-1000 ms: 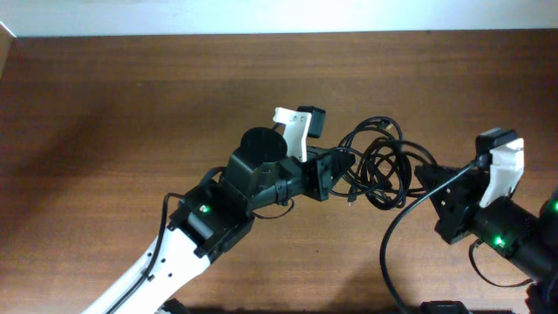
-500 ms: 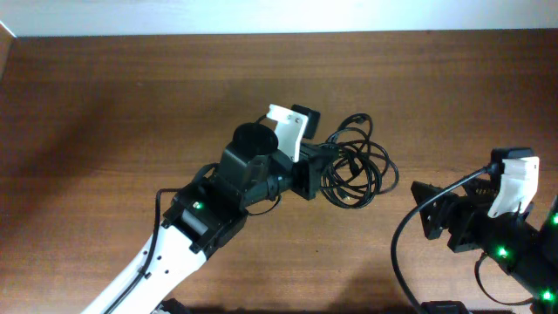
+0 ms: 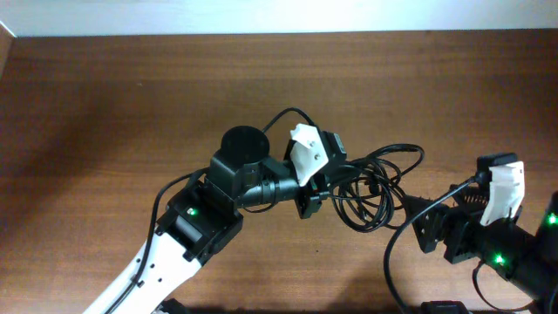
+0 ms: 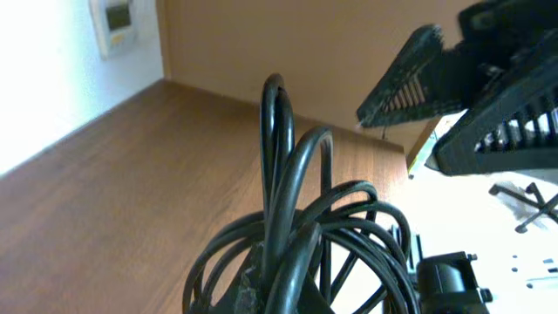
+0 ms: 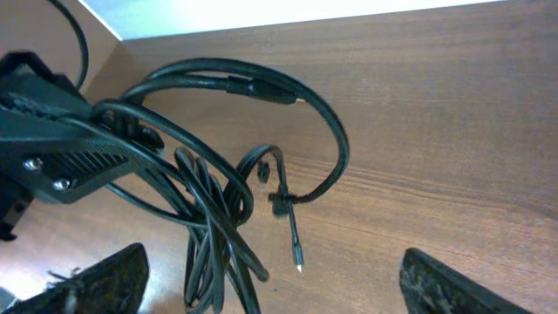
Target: Untangle cables
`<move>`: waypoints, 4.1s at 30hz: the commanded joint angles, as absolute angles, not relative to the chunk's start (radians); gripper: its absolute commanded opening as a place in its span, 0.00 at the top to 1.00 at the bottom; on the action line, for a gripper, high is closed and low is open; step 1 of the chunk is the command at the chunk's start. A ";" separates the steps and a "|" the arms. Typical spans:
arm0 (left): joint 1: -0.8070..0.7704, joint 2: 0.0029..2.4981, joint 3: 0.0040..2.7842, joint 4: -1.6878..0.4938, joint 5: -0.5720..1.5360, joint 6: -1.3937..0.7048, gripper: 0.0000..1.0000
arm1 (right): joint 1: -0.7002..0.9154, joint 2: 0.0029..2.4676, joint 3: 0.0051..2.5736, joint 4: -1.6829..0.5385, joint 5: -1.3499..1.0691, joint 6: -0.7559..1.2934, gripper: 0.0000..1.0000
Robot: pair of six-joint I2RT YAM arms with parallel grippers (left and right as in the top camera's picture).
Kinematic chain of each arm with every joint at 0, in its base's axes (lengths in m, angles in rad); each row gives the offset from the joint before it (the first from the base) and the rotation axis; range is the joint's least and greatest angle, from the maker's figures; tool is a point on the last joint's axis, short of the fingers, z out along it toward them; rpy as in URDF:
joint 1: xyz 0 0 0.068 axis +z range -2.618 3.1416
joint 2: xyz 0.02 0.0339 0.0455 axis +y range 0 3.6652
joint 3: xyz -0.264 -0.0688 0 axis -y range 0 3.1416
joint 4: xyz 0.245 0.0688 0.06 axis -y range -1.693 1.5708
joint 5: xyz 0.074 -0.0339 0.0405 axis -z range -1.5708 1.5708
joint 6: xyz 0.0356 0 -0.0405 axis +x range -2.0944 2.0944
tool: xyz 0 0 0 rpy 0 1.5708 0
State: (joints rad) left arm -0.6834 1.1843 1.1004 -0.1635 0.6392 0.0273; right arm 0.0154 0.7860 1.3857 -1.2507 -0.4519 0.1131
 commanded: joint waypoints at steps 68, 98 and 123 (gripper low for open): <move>-0.792 0.957 1.106 -0.340 0.356 0.032 0.01 | 0.013 0.786 1.405 -1.261 -0.556 -0.097 0.96; -0.792 1.079 1.106 -0.362 0.360 0.012 0.10 | 0.013 0.786 1.405 -1.309 -1.018 -0.501 0.96; -0.791 1.092 1.106 -0.382 0.217 0.011 1.00 | 0.013 0.786 1.404 -1.351 -0.786 -0.442 0.27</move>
State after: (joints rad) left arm -0.7952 1.0962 1.1049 -0.3885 0.3214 0.0074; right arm 0.0143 0.7898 1.3903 -1.3483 -0.8879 -0.4900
